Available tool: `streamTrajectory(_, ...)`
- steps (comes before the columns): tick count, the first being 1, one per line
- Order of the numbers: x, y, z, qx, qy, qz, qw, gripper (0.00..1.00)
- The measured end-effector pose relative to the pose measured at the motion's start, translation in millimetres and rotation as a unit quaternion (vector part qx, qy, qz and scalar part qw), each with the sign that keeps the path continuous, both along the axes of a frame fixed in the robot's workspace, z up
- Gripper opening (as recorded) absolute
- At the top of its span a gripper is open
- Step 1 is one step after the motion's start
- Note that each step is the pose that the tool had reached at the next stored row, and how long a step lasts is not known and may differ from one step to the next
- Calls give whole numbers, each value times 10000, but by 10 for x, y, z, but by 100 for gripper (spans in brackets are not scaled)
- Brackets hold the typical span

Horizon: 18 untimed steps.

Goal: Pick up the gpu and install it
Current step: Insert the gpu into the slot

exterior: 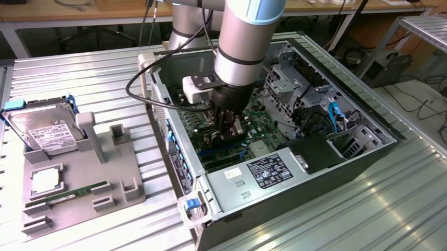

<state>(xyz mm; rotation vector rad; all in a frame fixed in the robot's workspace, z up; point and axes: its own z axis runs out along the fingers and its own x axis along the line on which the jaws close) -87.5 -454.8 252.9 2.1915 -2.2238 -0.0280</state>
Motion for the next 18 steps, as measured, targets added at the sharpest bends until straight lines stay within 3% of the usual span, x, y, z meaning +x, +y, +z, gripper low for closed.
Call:
streamTrajectory(9, 6, 4, 65, 56, -1, 12, 10000, 26)
streamTrajectory(13, 5, 3, 54, 62, 0, 12, 10000, 26)
streamTrajectory(18, 4, 3, 3, 90, 0, 13, 10000, 26)
